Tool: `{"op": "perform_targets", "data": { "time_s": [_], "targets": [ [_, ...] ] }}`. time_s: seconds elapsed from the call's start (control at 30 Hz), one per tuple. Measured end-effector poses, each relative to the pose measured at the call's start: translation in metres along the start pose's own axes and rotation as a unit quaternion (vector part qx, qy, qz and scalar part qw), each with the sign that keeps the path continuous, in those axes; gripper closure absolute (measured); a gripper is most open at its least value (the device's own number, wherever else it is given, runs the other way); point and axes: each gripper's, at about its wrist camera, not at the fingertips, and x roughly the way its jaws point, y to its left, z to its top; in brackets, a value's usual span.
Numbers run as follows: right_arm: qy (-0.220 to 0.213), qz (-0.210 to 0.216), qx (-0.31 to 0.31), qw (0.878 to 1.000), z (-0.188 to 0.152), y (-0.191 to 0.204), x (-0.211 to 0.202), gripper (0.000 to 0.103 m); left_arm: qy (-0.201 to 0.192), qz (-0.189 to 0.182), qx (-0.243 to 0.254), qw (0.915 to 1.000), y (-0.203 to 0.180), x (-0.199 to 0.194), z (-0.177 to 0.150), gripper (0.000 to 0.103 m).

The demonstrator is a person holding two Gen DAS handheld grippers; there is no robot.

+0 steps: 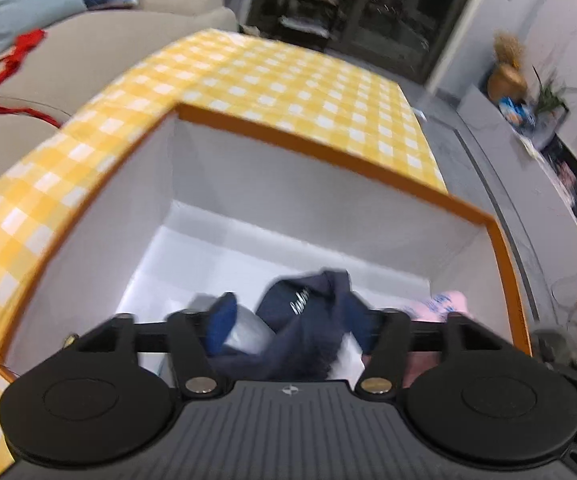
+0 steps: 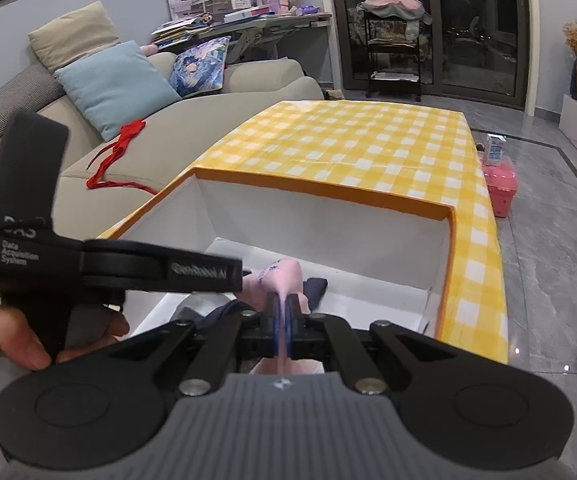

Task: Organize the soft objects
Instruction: 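Lower both grippers into the orange box and open them to release, then move both empty grippers out of the box back to the soft-item pile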

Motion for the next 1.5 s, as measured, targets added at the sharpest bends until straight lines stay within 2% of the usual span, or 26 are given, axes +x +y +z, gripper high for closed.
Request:
{"op": "perform_targets", "data": {
  "time_s": [0.07,0.17,0.23,0.67,0.77,0.93,0.97,1.03,1.07,1.1,1.13,1.17,1.2,1.27,1.37,1.5],
  "targets": [
    [0.002,-0.005,0.002,1.0,0.0,-0.001,-0.001,0.103,-0.008,-0.014,-0.021,0.9996,0.006,-0.004,0.002,0.013],
    [0.002,-0.008,-0.004,1.0,0.0,0.0,-0.003,0.103,-0.007,-0.037,-0.051,0.998,0.015,-0.008,0.008,0.009],
    [0.003,-0.006,-0.011,1.0,-0.001,0.002,-0.005,0.103,-0.024,-0.05,-0.061,0.9966,0.019,-0.013,0.009,0.007],
    [0.031,-0.027,-0.025,0.999,-0.003,0.005,0.003,0.103,-0.057,-0.077,-0.015,0.9954,0.01,-0.046,0.011,0.006],
    [0.041,-0.031,-0.031,0.998,-0.005,0.007,0.005,0.098,-0.061,-0.086,-0.012,0.9944,0.008,-0.051,0.011,0.006],
    [0.04,-0.039,-0.041,0.998,-0.007,0.009,0.003,0.097,-0.065,-0.089,-0.008,0.9939,0.006,-0.055,0.01,0.006],
    [0.04,-0.039,-0.04,0.998,-0.007,0.009,0.002,0.094,-0.065,-0.091,-0.008,0.9937,0.006,-0.056,0.01,0.006],
    [0.039,-0.039,-0.043,0.998,-0.008,0.009,0.002,0.078,-0.066,-0.094,-0.008,0.9933,0.007,-0.057,0.01,0.006],
    [0.037,-0.04,-0.045,0.998,-0.008,0.01,0.001,0.061,-0.067,-0.095,-0.008,0.9932,0.007,-0.057,0.01,0.006],
    [0.033,-0.041,-0.047,0.997,-0.008,0.011,0.0,0.051,-0.068,-0.095,-0.008,0.9932,0.008,-0.057,0.01,0.006],
    [0.028,-0.043,-0.05,0.997,-0.008,0.012,-0.002,0.048,-0.068,-0.094,-0.008,0.9932,0.009,-0.057,0.01,0.006],
    [0.023,-0.044,-0.052,0.997,-0.007,0.013,-0.003,0.041,-0.069,-0.095,-0.008,0.9931,0.009,-0.058,0.011,0.006],
    [0.022,-0.045,-0.053,0.997,-0.006,0.014,-0.004,0.028,-0.073,-0.099,-0.009,0.9923,0.011,-0.059,0.01,0.006],
    [0.02,-0.044,-0.053,0.997,-0.004,0.015,-0.006,0.012,-0.068,-0.109,-0.013,0.9917,0.012,-0.061,0.011,0.003],
    [0.008,-0.041,-0.056,0.998,-0.002,0.019,-0.01,0.003,-0.056,-0.109,-0.015,0.9923,0.015,-0.063,0.013,0.0],
    [-0.002,-0.052,-0.064,0.997,-0.003,0.028,-0.017,0.003,-0.054,-0.113,-0.003,0.9921,0.016,-0.069,0.011,0.0]
  ]
}}
